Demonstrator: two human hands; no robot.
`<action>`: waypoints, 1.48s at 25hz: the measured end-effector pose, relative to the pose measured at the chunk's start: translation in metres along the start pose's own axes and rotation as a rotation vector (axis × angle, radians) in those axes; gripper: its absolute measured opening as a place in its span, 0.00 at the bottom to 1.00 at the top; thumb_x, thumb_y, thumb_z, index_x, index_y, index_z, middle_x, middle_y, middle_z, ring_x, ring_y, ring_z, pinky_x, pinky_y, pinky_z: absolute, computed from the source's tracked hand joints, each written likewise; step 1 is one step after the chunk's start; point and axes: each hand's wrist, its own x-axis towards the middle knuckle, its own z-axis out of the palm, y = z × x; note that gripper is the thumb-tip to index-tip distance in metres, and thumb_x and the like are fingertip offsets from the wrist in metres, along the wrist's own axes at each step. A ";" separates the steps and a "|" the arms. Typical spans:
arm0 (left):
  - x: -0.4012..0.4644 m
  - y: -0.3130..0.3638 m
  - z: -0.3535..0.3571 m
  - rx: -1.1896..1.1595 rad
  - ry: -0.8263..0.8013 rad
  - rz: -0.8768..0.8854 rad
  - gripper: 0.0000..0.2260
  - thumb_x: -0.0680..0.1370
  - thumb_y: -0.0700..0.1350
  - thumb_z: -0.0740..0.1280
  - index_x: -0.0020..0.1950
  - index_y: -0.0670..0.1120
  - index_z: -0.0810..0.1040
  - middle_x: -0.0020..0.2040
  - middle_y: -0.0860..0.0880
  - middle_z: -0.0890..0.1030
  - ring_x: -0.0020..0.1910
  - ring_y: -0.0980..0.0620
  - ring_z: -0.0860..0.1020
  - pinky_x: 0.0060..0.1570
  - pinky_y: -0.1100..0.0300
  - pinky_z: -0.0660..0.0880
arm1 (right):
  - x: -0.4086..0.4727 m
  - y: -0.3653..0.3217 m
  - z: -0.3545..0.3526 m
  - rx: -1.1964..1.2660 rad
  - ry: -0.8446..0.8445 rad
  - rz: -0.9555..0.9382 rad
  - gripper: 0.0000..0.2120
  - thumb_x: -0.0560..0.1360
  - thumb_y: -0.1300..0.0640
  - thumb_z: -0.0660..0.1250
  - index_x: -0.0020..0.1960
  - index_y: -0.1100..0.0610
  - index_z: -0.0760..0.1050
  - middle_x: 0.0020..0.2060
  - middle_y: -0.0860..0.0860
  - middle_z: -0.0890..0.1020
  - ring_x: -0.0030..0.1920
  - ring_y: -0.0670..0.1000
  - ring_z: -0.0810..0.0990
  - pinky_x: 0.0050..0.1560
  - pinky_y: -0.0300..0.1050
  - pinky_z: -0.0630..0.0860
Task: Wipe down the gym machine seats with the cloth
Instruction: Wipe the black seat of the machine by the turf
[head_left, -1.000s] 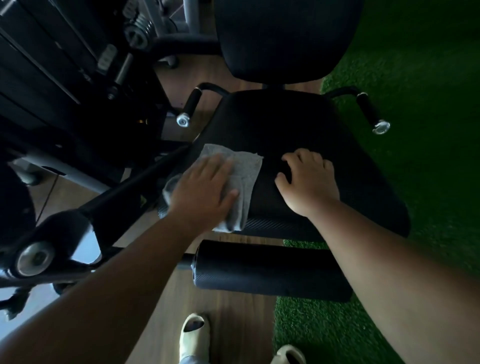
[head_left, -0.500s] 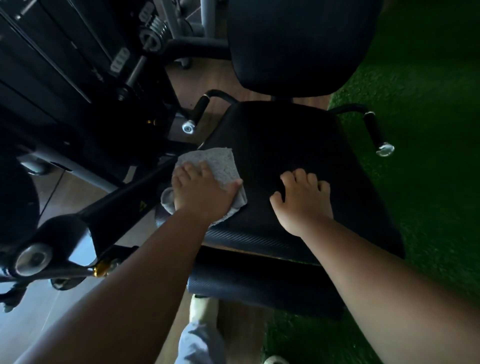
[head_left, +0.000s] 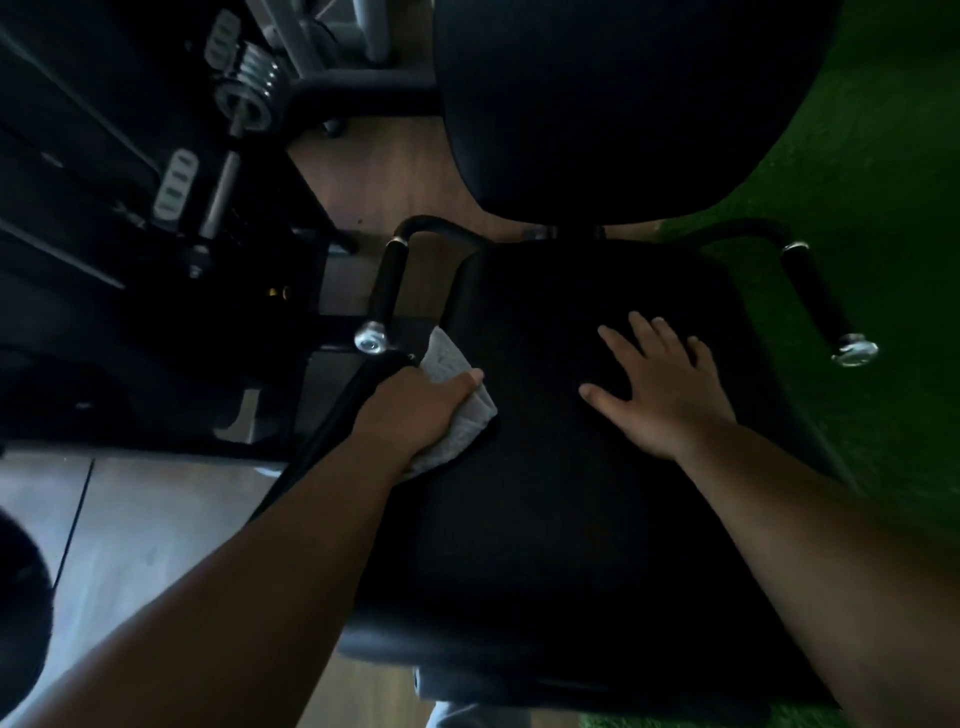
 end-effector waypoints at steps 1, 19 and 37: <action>0.017 0.010 0.001 0.013 -0.003 0.033 0.42 0.68 0.77 0.58 0.66 0.46 0.76 0.62 0.47 0.80 0.55 0.48 0.78 0.57 0.51 0.72 | 0.001 0.001 0.001 0.004 0.000 -0.001 0.40 0.72 0.25 0.45 0.79 0.39 0.41 0.80 0.47 0.41 0.80 0.51 0.39 0.77 0.58 0.41; 0.060 0.058 0.002 0.486 -0.036 0.447 0.43 0.73 0.74 0.52 0.80 0.56 0.38 0.81 0.42 0.38 0.79 0.37 0.43 0.73 0.38 0.55 | 0.005 0.000 -0.007 0.018 -0.056 0.009 0.41 0.71 0.24 0.45 0.79 0.38 0.40 0.80 0.48 0.39 0.79 0.50 0.36 0.75 0.58 0.35; 0.029 0.057 0.021 0.720 -0.024 0.706 0.36 0.77 0.71 0.43 0.81 0.56 0.38 0.81 0.45 0.39 0.79 0.41 0.38 0.77 0.42 0.41 | 0.004 0.005 -0.002 0.068 0.008 -0.023 0.40 0.71 0.25 0.48 0.79 0.39 0.44 0.81 0.49 0.43 0.80 0.52 0.40 0.76 0.60 0.38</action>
